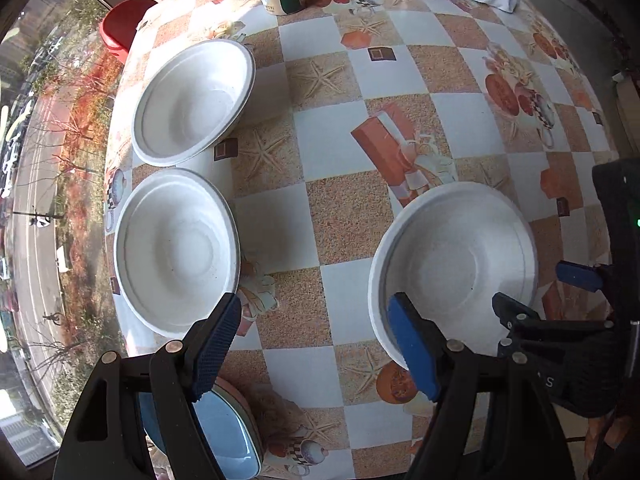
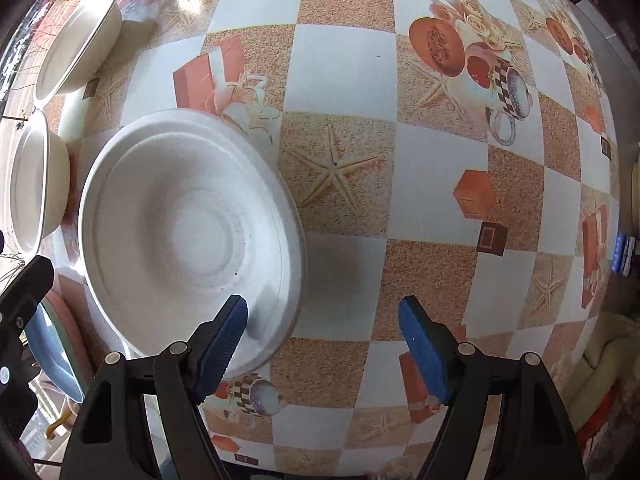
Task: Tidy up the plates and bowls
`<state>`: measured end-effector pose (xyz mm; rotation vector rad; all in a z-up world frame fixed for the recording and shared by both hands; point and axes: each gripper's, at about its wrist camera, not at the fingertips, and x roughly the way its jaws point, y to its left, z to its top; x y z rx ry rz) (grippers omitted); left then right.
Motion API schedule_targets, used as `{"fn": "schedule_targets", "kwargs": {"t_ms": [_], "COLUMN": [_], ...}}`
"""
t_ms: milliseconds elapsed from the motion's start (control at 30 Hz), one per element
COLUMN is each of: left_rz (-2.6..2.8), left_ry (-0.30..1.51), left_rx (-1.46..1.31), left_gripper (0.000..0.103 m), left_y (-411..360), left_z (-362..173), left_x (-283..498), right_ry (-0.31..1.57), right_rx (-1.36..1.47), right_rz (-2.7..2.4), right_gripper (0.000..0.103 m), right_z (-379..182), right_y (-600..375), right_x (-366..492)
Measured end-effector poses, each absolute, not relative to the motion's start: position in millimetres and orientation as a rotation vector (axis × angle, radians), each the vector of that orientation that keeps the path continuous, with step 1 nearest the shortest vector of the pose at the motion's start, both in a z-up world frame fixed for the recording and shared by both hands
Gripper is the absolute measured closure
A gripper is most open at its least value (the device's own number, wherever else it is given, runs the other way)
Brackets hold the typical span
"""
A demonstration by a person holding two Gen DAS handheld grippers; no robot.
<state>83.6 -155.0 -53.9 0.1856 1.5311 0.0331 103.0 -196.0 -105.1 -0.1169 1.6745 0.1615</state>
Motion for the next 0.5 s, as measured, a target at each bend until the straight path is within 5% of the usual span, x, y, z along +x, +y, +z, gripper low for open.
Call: {"fn": "schedule_targets", "kwargs": {"t_ms": [367,467,500], "left_rz": [-0.051,-0.096,-0.111], "left_ry": [1.618,1.661,1.671], "left_rx": [0.221,0.163,0.141], "left_gripper": [0.025,0.051,0.063], "left_y": [-196,-200,-202], "left_z": [-92,-101,-103], "left_x": [77,72,71], "right_ry": [1.71,1.692,1.689], "right_rx": [-0.008,0.032,0.084], "right_rz": [0.105,0.13,0.163], "right_gripper": [0.024,0.028,0.043], "right_z": [-118,-119,-118], "right_y": [-261,-267,-275], "right_x": [64,61,59]}}
